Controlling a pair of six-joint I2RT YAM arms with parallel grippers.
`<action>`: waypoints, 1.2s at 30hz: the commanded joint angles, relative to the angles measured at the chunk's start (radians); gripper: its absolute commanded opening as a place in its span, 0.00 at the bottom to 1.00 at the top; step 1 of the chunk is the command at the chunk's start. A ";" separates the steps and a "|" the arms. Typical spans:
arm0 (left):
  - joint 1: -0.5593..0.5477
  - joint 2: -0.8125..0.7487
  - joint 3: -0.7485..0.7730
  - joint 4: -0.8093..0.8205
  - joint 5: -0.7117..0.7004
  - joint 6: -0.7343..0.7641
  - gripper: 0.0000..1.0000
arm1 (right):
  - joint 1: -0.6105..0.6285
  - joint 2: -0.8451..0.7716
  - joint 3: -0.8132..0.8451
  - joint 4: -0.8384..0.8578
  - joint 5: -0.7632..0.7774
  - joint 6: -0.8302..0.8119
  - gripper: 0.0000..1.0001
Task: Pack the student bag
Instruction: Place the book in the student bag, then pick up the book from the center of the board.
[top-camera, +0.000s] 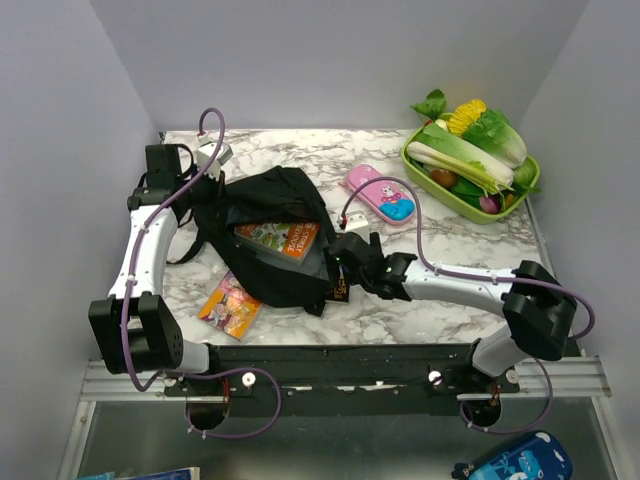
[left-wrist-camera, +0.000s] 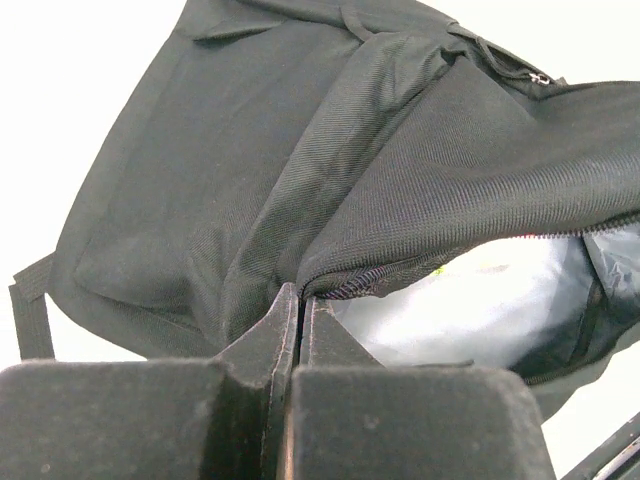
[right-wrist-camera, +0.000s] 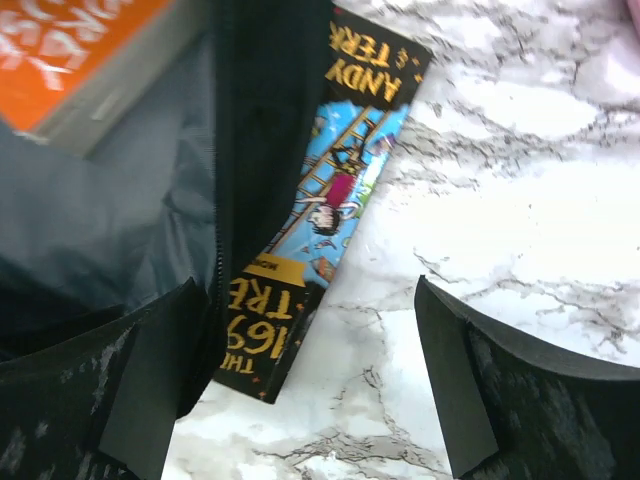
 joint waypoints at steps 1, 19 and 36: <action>0.035 -0.041 0.029 0.052 -0.070 -0.010 0.00 | -0.027 0.040 -0.010 -0.091 0.087 0.112 0.94; 0.168 -0.056 0.053 0.140 -0.202 -0.107 0.00 | -0.040 -0.240 -0.182 0.121 -0.017 -0.023 0.91; 0.224 -0.084 0.081 0.144 -0.127 -0.223 0.00 | -0.025 0.074 -0.010 0.040 0.019 -0.001 0.88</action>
